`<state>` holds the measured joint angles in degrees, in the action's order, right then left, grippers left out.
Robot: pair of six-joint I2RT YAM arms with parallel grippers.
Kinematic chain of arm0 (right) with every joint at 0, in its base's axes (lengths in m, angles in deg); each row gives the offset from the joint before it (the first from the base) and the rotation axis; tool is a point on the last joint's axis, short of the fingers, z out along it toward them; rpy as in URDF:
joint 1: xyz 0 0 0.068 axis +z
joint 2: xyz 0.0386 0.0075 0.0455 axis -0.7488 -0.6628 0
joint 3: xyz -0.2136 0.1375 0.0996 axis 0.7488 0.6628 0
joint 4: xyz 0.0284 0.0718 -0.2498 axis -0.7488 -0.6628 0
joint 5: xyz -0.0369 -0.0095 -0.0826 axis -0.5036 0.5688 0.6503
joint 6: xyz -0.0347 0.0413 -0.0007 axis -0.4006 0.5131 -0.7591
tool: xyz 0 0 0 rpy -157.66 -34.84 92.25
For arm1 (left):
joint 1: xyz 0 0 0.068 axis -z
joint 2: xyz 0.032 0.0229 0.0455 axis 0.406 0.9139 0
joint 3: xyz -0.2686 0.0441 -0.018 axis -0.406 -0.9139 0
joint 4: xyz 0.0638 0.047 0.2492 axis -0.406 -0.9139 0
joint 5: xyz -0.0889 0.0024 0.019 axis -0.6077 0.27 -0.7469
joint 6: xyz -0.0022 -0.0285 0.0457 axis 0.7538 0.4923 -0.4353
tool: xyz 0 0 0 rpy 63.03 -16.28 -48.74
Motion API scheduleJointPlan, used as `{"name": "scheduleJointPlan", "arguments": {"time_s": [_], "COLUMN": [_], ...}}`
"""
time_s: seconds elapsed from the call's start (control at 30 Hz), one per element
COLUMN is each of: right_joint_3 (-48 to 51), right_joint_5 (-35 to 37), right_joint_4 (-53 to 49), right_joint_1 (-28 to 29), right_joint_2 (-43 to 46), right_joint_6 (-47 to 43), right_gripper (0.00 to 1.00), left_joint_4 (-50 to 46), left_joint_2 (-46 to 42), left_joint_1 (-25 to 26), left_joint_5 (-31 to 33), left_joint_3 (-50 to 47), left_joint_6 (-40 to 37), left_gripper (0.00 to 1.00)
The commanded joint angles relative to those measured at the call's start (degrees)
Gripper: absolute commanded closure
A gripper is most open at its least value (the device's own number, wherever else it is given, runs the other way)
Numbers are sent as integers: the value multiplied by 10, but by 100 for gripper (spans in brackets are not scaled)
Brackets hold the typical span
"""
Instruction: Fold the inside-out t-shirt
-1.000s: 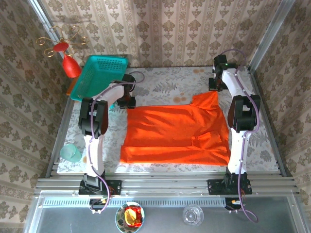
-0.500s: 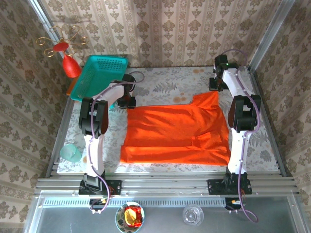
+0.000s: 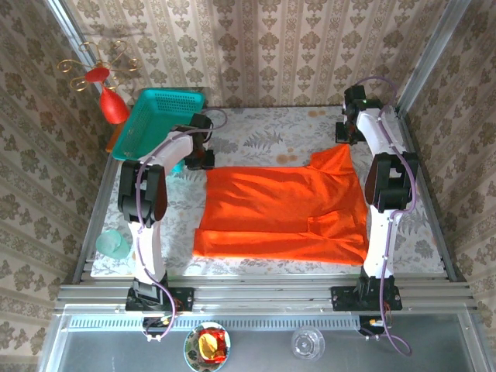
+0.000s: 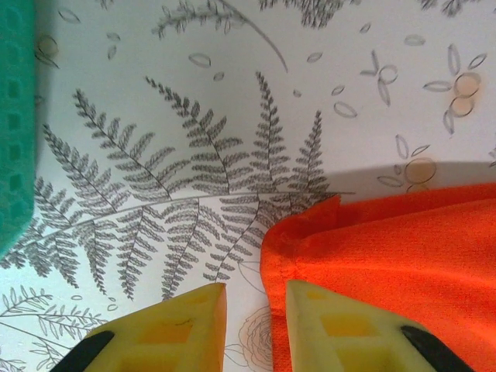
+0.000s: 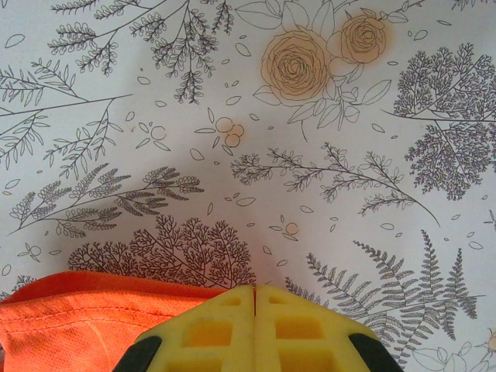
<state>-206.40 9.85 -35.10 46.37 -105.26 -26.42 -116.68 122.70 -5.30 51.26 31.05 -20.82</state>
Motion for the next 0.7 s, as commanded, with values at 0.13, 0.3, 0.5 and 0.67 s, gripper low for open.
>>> {"name": "scheduleJointPlan", "arguments": {"time_s": [0.13, 0.3, 0.5, 0.67], "right_joint_3": [1, 1, 2, 3], "right_joint_5": [3, 4, 4, 4], "right_joint_4": [-4, -5, -6, -6], "right_joint_1": [-3, -3, -3, -4], "right_joint_2": [27, 28, 28, 27], "right_joint_6": [3, 2, -1, -1], "right_gripper": [100, 100, 100, 100], "left_joint_4": [20, 21, 22, 14], "left_joint_2": [30, 55, 80, 90], "left_joint_1": [-5, -8, -11, -11], "left_joint_5": [-31, -45, -57, -59], "left_joint_3": [7, 28, 43, 48], "left_joint_6": [2, 2, -1, -2], "left_gripper": [72, 72, 72, 78]}}
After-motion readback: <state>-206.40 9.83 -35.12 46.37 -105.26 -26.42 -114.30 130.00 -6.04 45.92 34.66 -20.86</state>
